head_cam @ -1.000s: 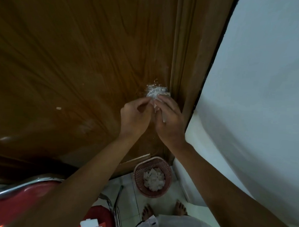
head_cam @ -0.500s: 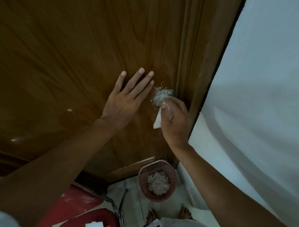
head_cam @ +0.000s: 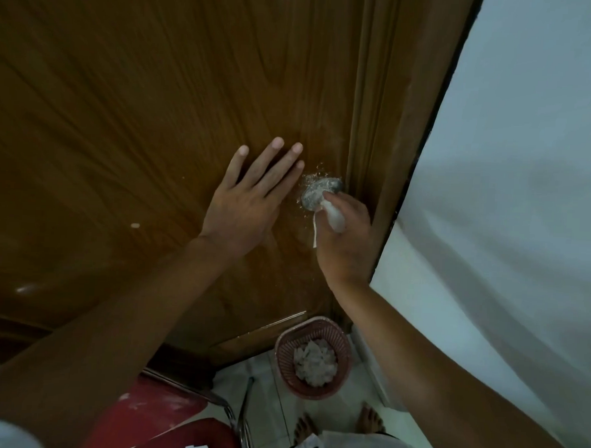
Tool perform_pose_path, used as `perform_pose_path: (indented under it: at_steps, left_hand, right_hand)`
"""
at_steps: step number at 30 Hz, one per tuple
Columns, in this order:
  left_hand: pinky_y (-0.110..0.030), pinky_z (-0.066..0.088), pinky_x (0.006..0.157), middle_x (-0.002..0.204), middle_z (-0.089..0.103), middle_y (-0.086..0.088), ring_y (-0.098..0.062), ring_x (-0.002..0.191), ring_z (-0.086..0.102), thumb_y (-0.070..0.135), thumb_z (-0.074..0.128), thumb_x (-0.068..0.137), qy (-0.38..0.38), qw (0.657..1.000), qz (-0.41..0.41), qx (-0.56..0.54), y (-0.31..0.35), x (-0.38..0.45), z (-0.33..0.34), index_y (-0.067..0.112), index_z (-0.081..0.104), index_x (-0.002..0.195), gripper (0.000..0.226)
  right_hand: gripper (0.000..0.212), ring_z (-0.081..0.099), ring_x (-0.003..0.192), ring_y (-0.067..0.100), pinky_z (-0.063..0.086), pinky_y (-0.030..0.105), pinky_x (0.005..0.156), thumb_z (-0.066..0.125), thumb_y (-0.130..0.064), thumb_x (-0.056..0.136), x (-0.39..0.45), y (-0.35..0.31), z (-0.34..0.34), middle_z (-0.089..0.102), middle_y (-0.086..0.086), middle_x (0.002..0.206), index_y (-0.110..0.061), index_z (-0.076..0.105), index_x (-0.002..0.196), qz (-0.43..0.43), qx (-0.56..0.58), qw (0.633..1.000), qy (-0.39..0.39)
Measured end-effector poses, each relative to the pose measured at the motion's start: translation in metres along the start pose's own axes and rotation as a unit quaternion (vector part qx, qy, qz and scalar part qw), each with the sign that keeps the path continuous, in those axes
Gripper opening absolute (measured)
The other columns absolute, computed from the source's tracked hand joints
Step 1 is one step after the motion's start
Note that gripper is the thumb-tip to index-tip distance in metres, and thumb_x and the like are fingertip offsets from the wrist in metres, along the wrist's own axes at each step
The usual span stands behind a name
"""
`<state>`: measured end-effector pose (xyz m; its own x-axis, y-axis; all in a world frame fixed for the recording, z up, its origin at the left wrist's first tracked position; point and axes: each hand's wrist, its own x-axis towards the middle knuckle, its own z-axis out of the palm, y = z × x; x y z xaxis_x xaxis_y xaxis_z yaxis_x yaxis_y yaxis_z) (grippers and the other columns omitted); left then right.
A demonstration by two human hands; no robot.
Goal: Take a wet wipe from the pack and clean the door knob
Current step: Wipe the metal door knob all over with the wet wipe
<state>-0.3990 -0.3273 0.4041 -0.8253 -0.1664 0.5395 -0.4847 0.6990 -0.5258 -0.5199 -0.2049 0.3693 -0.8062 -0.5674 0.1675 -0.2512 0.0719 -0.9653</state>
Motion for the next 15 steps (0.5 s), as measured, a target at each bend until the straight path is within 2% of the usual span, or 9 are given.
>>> perform_pose_path:
  at_steps: [1,3,4,5,7,8,12,14,15]
  left_hand:
    - [-0.051,0.001,0.123,0.168,0.018,-0.005,-0.028,0.155,0.015,0.02,0.051,0.103,0.002,1.0,-0.001,-0.004,0.0,0.0,-0.001,0.014,0.028,0.159,0.061]
    - [-0.05,0.0,0.123,0.168,0.018,-0.006,-0.028,0.155,0.015,0.019,0.051,0.102,0.0,1.0,-0.001,-0.009,0.0,0.001,-0.001,0.014,0.029,0.159,0.061]
    - [-0.05,-0.001,0.123,0.168,0.018,-0.006,-0.028,0.155,0.014,0.02,0.052,0.102,-0.001,1.0,0.0,-0.009,0.0,0.001,-0.001,0.014,0.028,0.159,0.062]
    - [-0.05,-0.001,0.123,0.168,0.018,-0.006,-0.028,0.155,0.013,0.02,0.052,0.101,-0.002,1.0,0.0,-0.009,0.0,0.001,-0.001,0.013,0.029,0.158,0.062]
    - [-0.05,-0.002,0.123,0.167,0.019,-0.006,-0.027,0.154,0.013,0.019,0.054,0.1,-0.003,1.0,-0.002,-0.01,0.0,0.002,0.0,0.013,0.029,0.158,0.063]
    - [-0.05,-0.002,0.123,0.167,0.019,-0.006,-0.027,0.154,0.013,0.019,0.054,0.1,-0.004,1.0,-0.003,-0.009,-0.001,0.002,0.0,0.013,0.029,0.158,0.063]
    - [-0.051,0.0,0.123,0.167,0.019,-0.005,-0.027,0.154,0.014,0.019,0.052,0.102,-0.001,1.0,-0.004,-0.009,0.0,0.001,0.001,0.014,0.029,0.158,0.061]
    - [-0.051,0.0,0.123,0.168,0.019,-0.005,-0.027,0.155,0.013,0.019,0.052,0.102,-0.005,1.0,-0.004,-0.012,0.0,0.001,0.001,0.014,0.029,0.158,0.061]
    - [-0.051,0.0,0.123,0.168,0.018,-0.005,-0.027,0.155,0.012,0.019,0.052,0.102,-0.008,1.0,-0.004,-0.012,0.0,0.001,0.001,0.014,0.028,0.159,0.062]
  right_hand:
    - [0.029,0.058,0.108,0.003,0.047,0.002,0.081,0.065,-0.026,0.097,0.003,0.0,0.001,0.063,-0.005,0.123,-0.02,0.068,0.125,0.021,0.025,0.999,-0.003]
    - [0.03,0.063,0.11,0.013,0.053,0.016,0.08,0.06,-0.029,0.1,0.012,-0.003,0.0,0.065,-0.004,0.116,-0.019,0.064,0.128,0.173,0.151,0.973,-0.007]
    - [0.031,0.065,0.112,0.02,0.056,0.025,0.082,0.059,-0.028,0.1,0.017,-0.007,-0.002,0.067,0.0,0.115,-0.016,0.062,0.129,0.275,0.244,0.93,-0.015]
    - [0.032,0.067,0.109,0.026,0.059,0.032,0.084,0.061,-0.027,0.1,0.021,-0.011,-0.005,0.068,0.007,0.115,-0.013,0.06,0.128,0.371,0.356,0.857,-0.022]
    - [0.031,0.071,0.098,0.029,0.061,0.039,0.087,0.067,-0.023,0.096,0.023,-0.015,-0.009,0.07,0.016,0.109,-0.011,0.059,0.124,0.457,0.51,0.729,-0.006]
    - [0.03,0.072,0.095,0.028,0.062,0.039,0.086,0.068,-0.022,0.096,0.022,-0.017,-0.01,0.07,0.017,0.108,-0.012,0.059,0.123,0.46,0.529,0.713,-0.003]
    - [0.035,0.064,0.099,0.014,0.063,0.027,0.077,0.065,-0.03,0.098,0.016,-0.014,0.002,0.061,0.005,0.124,-0.018,0.06,0.13,0.387,0.413,0.824,0.024]
    - [0.031,0.067,0.103,0.023,0.063,0.035,0.083,0.07,-0.027,0.094,0.018,-0.01,0.001,0.063,0.01,0.121,-0.017,0.063,0.123,0.423,0.457,0.782,0.031]
    - [0.031,0.07,0.104,0.029,0.063,0.037,0.084,0.07,-0.023,0.093,0.021,-0.011,-0.002,0.066,0.016,0.12,-0.012,0.063,0.122,0.456,0.517,0.724,0.017]
